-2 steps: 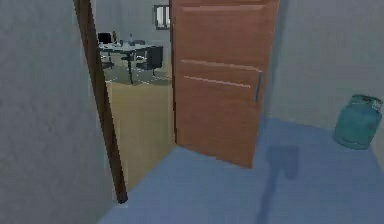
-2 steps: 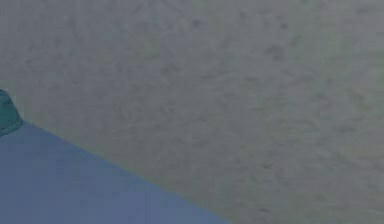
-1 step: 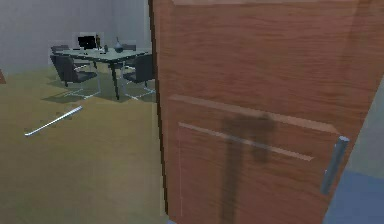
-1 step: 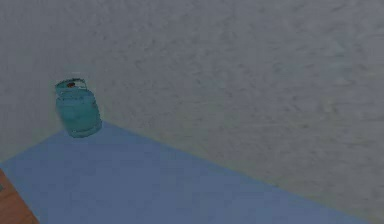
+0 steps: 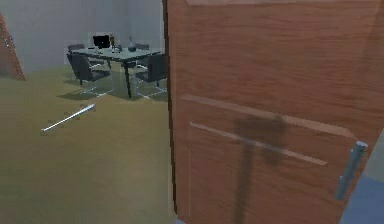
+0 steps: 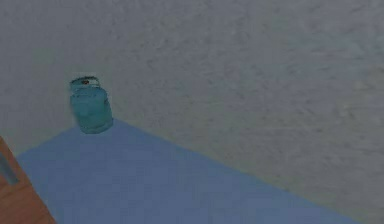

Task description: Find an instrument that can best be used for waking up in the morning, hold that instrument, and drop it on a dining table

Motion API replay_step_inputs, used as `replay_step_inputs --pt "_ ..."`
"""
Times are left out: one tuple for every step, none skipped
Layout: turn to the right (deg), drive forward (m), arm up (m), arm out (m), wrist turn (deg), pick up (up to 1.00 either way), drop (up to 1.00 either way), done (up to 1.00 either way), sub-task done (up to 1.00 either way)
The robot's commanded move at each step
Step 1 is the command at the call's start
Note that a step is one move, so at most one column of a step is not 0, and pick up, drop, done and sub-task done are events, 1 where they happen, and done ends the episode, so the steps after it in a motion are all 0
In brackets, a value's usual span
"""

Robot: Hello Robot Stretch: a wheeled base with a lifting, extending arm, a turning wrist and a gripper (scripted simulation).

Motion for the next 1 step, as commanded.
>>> replay_step_inputs --pt "0.0 0.2 0.0 0.0 0.0 0.0 0.0 0.0 0.0"
